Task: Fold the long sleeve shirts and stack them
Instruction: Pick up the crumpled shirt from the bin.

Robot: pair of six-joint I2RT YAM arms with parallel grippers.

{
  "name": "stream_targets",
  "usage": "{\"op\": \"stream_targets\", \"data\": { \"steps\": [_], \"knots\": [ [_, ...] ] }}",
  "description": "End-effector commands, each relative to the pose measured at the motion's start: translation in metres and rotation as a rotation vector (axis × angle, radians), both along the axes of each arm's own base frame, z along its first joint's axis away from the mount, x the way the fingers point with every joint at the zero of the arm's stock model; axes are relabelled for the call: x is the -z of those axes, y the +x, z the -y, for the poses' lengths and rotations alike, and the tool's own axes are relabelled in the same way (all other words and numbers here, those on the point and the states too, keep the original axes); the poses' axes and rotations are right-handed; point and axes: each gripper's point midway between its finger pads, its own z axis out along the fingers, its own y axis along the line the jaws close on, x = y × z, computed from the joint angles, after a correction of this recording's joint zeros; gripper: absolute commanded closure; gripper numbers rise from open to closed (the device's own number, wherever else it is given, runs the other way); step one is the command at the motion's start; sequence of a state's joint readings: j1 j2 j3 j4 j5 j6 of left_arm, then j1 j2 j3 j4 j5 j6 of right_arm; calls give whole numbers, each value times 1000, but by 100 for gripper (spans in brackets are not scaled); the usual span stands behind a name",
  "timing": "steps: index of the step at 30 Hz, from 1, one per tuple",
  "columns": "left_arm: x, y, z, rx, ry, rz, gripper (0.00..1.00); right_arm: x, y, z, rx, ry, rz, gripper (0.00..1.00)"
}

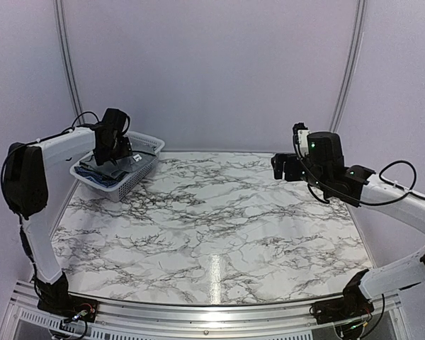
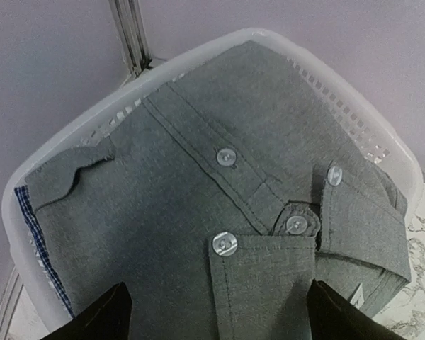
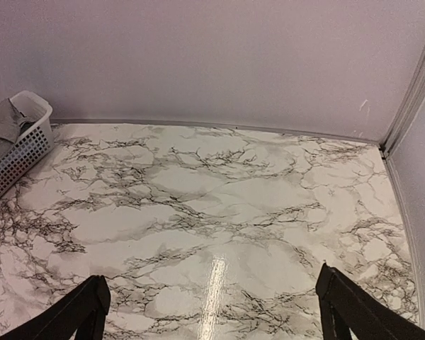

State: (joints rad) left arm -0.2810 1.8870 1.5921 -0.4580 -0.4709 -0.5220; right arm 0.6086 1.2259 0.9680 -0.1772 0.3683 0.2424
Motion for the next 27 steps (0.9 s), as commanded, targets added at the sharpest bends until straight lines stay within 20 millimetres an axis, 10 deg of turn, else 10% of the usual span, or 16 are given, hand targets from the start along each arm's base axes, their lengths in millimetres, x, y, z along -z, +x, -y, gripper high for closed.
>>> {"op": "stream_targets", "data": {
  "steps": [1,7,15,27],
  "knots": [
    [9,-2,12,25,-57,-54,17,-12,-6,0,7,36,21,1],
    [18,-3,21,42,-102,-74,36,-12,-5,-1,5,39,21,1],
    [6,0,33,94,-102,-48,89,-7,-5,-3,-2,40,12,1],
    [-126,-21,102,336,-40,266,100,-16,-2,-8,-22,63,58,2]
  ]
}}
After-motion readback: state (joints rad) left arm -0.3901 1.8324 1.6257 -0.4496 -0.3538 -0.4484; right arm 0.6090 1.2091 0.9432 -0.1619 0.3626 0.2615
